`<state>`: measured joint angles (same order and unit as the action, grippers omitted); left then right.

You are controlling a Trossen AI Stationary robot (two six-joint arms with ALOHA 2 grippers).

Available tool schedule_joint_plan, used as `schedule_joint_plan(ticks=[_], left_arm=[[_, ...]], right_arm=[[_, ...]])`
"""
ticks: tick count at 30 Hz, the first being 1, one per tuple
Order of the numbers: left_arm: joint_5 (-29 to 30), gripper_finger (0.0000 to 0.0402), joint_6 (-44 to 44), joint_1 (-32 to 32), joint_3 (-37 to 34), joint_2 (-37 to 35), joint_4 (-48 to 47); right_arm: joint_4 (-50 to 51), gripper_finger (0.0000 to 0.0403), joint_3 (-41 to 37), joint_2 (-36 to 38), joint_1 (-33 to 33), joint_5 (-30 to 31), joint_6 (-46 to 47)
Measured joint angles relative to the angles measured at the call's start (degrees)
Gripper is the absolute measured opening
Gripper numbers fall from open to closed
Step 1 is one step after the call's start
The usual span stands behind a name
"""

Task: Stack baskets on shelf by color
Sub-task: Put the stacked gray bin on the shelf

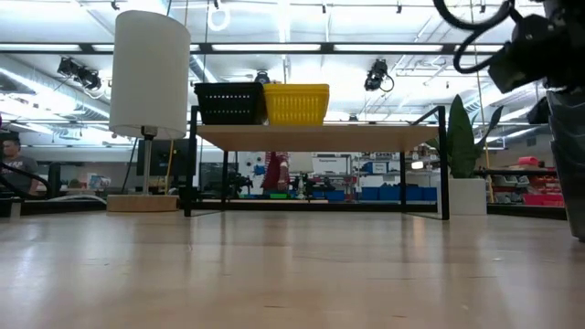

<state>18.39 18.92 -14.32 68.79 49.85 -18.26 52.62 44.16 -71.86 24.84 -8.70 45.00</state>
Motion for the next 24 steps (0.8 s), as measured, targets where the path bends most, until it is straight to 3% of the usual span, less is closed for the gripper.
schedule_joint_plan(ticks=[10, 18, 24], left_arm=[[0.0, 0.0117, 0.0, 0.0, 0.0, 0.0, 0.0], [2.4, 0.0117, 0.0, 0.0, 0.0, 0.0, 0.0], [4.1, 0.0117, 0.0, 0.0, 0.0, 0.0, 0.0]], right_arm=[[-3.2, 0.0127, -2.4, -0.3, 1.1, 2.0, -0.2], [-3.5, 0.0022, -2.3, -0.3, 1.0, 1.6, -2.0], [-2.8, 0.0021, -1.0, -0.3, -0.4, 2.4, -5.4]])
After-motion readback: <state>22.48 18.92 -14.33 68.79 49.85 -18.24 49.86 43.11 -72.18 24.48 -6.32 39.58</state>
